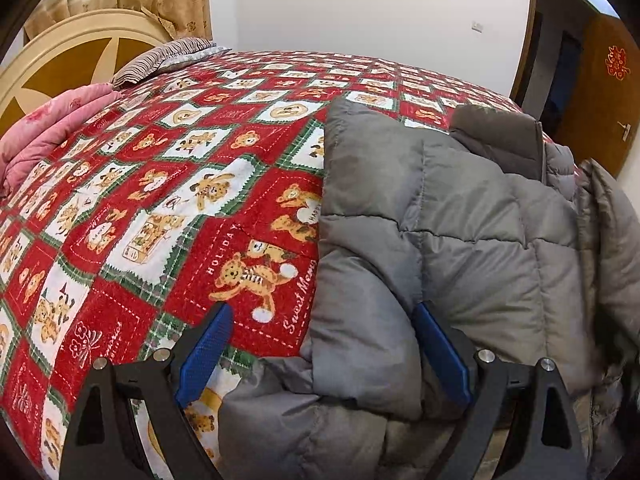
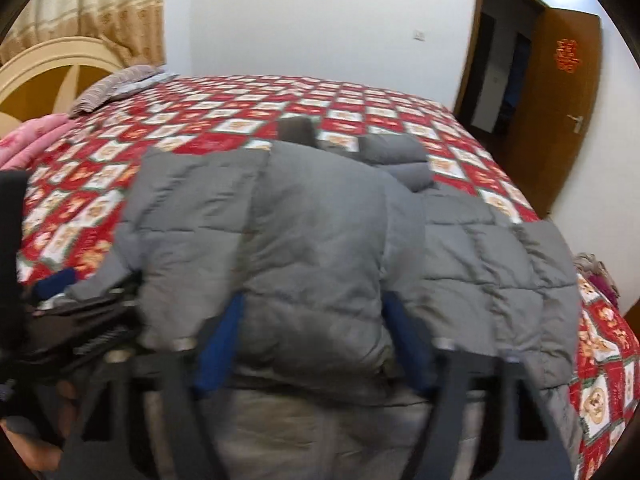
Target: Fold large clothes
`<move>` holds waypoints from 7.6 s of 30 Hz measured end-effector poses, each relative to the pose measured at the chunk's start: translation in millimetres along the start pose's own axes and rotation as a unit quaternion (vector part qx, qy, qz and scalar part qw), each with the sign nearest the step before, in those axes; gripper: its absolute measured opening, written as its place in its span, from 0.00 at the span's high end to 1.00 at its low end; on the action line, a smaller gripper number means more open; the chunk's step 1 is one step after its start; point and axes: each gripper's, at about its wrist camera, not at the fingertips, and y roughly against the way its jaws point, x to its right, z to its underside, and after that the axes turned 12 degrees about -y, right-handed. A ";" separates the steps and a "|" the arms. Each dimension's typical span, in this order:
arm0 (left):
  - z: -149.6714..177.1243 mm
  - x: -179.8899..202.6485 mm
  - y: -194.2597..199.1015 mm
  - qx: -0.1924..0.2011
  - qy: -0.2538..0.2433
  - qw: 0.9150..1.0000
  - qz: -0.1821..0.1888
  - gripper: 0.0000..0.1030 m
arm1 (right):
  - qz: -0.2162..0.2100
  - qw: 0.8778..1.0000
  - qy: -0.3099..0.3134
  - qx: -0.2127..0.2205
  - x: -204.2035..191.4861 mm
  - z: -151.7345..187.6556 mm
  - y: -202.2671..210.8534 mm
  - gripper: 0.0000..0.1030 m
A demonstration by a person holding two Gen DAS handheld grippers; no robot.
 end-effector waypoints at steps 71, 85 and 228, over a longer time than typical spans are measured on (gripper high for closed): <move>-210.0 45.8 -52.4 0.032 -0.062 0.992 0.102 0.07 | -0.010 0.953 -0.186 -0.239 87.1 -183.1 -187.4 0.49; -204.0 101.7 -72.5 -0.038 -0.102 0.989 0.101 0.07 | -0.020 0.982 -0.151 -0.110 157.2 -105.7 -150.4 0.80; 252.3 -92.8 199.3 -0.048 -0.046 0.956 0.285 0.14 | 0.051 0.992 -0.064 -0.099 186.0 214.4 218.0 0.32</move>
